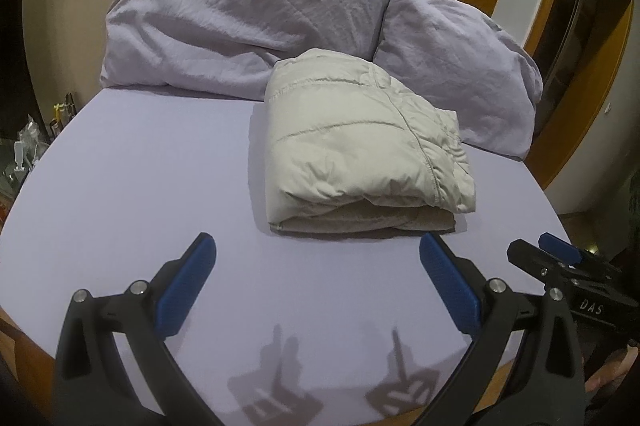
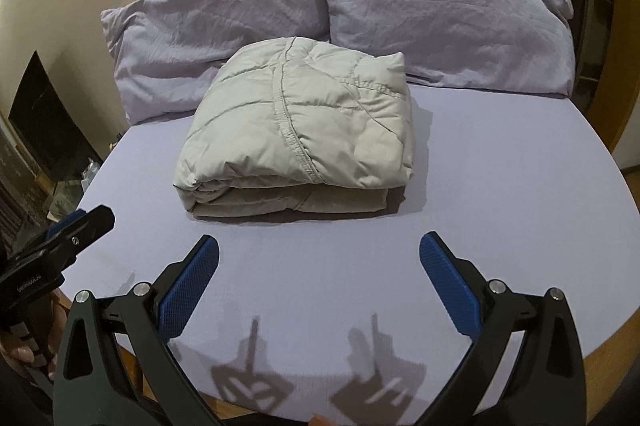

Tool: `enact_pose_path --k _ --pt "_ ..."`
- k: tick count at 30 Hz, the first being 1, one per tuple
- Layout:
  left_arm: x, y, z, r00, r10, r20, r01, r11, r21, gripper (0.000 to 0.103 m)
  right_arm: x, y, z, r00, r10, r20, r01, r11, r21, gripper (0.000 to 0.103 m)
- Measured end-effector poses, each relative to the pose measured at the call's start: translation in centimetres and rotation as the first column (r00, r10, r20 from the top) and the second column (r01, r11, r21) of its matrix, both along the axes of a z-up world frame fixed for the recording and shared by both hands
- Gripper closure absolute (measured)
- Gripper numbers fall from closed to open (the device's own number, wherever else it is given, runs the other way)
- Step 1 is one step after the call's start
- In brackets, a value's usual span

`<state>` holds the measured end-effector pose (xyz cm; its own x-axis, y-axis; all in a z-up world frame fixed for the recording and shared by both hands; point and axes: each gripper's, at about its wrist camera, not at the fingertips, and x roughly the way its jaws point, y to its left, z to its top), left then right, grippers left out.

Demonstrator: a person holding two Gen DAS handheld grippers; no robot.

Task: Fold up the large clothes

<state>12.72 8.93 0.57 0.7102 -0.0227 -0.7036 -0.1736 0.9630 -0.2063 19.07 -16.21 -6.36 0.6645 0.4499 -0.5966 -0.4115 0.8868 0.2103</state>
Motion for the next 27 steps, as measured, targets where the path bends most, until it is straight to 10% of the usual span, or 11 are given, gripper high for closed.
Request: enact_pose_path --k 27 --pt "0.22 -0.96 -0.64 1.000 -0.013 0.005 0.013 0.999 -0.051 0.002 -0.20 -0.14 -0.02 1.000 0.012 0.022 -0.012 1.000 0.013 0.001"
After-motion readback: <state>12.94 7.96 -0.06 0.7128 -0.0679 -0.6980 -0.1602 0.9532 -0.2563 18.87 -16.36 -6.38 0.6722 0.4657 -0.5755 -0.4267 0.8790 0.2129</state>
